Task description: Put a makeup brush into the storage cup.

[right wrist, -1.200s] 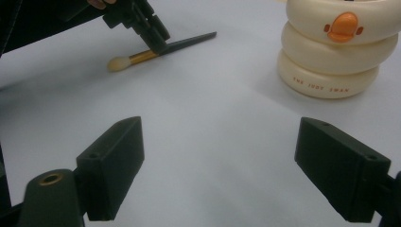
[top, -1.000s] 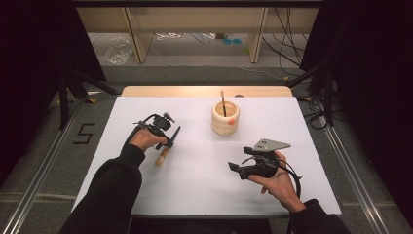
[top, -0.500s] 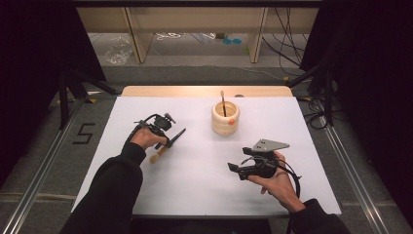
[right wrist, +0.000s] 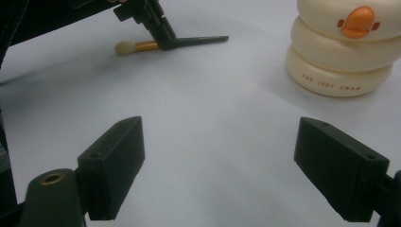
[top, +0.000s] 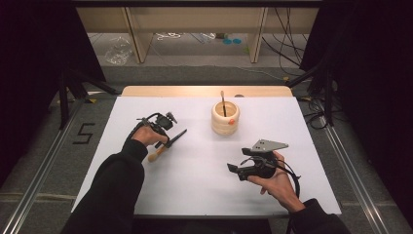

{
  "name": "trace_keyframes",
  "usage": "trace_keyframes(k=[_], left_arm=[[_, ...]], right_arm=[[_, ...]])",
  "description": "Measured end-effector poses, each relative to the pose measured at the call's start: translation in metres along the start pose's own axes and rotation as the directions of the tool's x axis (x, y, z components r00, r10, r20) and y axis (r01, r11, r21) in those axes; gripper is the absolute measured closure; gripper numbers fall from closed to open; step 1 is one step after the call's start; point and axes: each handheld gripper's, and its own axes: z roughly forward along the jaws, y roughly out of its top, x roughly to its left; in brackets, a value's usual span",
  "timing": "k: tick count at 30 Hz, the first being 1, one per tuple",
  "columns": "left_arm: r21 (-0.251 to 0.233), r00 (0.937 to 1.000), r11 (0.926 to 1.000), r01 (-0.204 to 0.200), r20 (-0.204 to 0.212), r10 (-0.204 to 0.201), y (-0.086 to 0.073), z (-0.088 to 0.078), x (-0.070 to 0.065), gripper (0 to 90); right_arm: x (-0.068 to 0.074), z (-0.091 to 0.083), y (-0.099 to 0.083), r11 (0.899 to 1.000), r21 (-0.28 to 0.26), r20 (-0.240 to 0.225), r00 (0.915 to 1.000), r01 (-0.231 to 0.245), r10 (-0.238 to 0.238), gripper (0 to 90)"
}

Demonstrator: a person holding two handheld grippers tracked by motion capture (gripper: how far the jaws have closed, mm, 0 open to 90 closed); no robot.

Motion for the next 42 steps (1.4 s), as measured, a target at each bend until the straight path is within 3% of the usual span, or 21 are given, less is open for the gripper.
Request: trace_keyframes(k=[3,4,5,11,15,16,19,24,26,28,30,31,32,33,42], left_arm=[[0.012,0.9998,0.9997,0.020,0.000,-0.020,0.000,0.000,-0.003,77.3],[-0.007,0.9994,0.9994,0.035,0.001,-0.035,0.000,0.001,-0.005,77.5],[0.001,0.9998,0.9999,-0.016,-0.009,0.016,0.001,0.000,-0.002,77.6],[0.047,0.9970,0.9962,-0.072,-0.024,0.074,0.006,0.000,-0.004,77.7],[0.060,0.9966,0.9956,-0.072,-0.034,0.075,0.009,0.001,-0.007,77.8],[0.072,0.9949,0.9932,-0.091,-0.036,0.094,0.010,0.000,-0.006,77.8],[0.080,0.9942,0.9919,-0.098,-0.036,0.101,0.010,0.000,-0.006,77.8],[0.076,0.9925,0.9906,-0.114,-0.035,0.117,0.010,0.000,-0.006,78.0],[0.056,0.9946,0.9938,-0.096,-0.035,0.098,0.010,0.001,-0.008,78.1],[0.066,0.9931,0.9918,-0.109,-0.035,0.112,0.010,0.001,-0.008,78.1],[0.094,0.9881,0.9852,-0.144,-0.042,0.148,0.012,0.000,-0.007,78.1],[0.083,0.9892,0.9874,-0.135,-0.047,0.139,0.012,0.001,-0.010,78.1],[0.097,0.9864,0.9838,-0.151,-0.051,0.156,0.013,0.000,-0.010,78.1],[0.105,0.9850,0.9820,-0.158,-0.055,0.164,0.013,0.000,-0.010,78.1],[0.074,0.9828,0.9825,-0.171,-0.060,0.175,0.012,-0.003,-0.010,78.2]], right_arm=[[0.000,0.001,0.000,1.000,-0.005,-0.002,1.0000,0.004,-0.004,17.8],[0.000,0.002,0.000,1.000,-0.011,-0.010,0.9999,0.002,-0.002,17.8],[0.000,0.001,0.000,1.000,-0.002,-0.005,1.0000,0.004,-0.004,17.8],[0.001,0.001,0.001,1.000,0.012,-0.011,0.9999,-0.005,0.005,17.8],[0.001,0.001,0.001,1.000,0.006,-0.012,0.9999,-0.006,0.006,17.8],[0.000,0.002,0.000,1.000,0.002,-0.008,0.9999,0.006,-0.005,17.8],[0.001,0.001,0.001,1.000,0.002,-0.010,0.9999,-0.007,0.007,17.8],[0.001,0.002,0.001,1.000,0.010,-0.013,0.9999,0.003,-0.003,17.8],[0.001,0.002,0.001,1.000,0.015,-0.015,0.9999,-0.002,0.002,17.8],[0.001,0.002,0.001,1.000,0.014,-0.015,0.9999,-0.004,0.004,17.8],[0.002,0.002,0.001,1.000,0.011,-0.015,0.9998,-0.010,0.010,17.8],[0.001,0.002,0.001,1.000,0.013,-0.013,0.9999,-0.001,0.001,17.8],[0.000,0.003,0.001,1.000,0.009,-0.014,0.9998,0.011,-0.010,17.8],[0.002,0.002,0.001,1.000,0.009,-0.014,0.9999,-0.009,0.010,17.8],[0.001,0.003,0.001,1.000,0.010,-0.018,0.9998,0.004,-0.004,17.8]])
